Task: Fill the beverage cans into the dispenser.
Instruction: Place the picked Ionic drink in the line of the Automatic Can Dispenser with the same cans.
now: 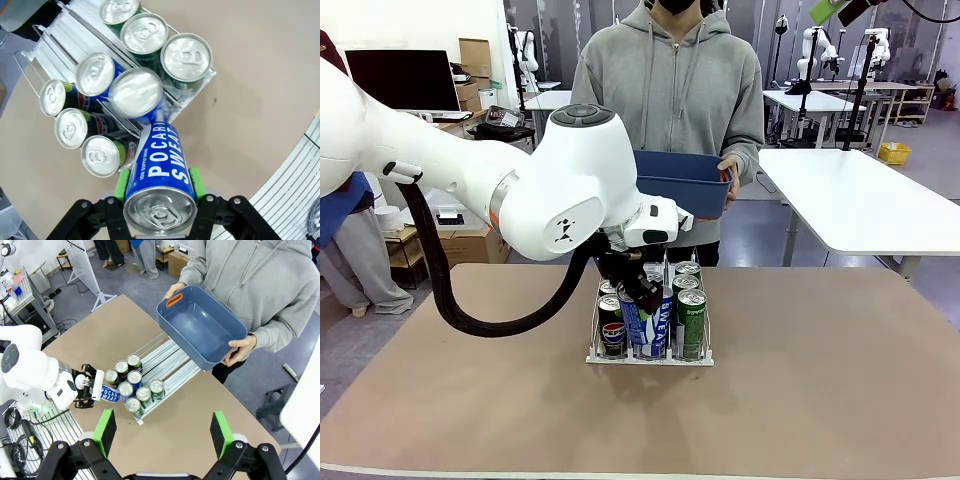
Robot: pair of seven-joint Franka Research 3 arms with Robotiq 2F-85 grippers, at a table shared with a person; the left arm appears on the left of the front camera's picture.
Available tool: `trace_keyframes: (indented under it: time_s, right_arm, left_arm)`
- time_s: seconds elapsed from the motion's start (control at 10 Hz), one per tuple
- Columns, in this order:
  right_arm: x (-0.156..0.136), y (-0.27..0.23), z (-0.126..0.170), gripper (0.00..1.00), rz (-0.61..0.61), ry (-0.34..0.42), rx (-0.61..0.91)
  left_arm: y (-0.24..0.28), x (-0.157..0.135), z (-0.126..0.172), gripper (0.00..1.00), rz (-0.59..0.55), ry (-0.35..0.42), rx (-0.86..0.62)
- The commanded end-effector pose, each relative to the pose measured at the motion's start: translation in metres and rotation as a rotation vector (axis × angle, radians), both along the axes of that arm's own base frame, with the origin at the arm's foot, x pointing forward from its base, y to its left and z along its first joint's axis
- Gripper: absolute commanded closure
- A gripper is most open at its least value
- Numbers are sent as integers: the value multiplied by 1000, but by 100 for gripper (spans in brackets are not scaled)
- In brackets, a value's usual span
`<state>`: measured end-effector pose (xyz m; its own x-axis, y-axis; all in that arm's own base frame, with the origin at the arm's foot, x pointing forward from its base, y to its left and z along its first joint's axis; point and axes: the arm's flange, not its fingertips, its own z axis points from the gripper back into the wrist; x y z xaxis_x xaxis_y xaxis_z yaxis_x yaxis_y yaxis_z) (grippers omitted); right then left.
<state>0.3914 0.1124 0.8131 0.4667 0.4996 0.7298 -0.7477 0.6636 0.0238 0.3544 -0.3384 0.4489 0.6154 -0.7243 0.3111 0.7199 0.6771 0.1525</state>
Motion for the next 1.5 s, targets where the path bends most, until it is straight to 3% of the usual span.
trace_keyframes:
  time_s: [0.0, 0.5, 0.8, 1.0, 1.4]
  right_arm:
    - [-1, -1, -1, 0, -1, 2, 1]
    - [-1, -1, -1, 0, -1, 2, 1]
    - [-1, -1, -1, 0, -1, 2, 1]
    - [-1, -1, -1, 0, -1, 2, 1]
    - [-1, -1, -1, 0, -1, 2, 1]
  left_arm:
    - [-10, 17, -3, 43, 42, -58, -4]
    - [-24, 27, -11, 43, 13, 3, -60]
    - [-28, 27, -8, 43, -6, -13, -79]
    - [-27, 36, -10, 43, 19, -57, -50]
    - [-23, 57, -18, 43, 56, -69, -27]
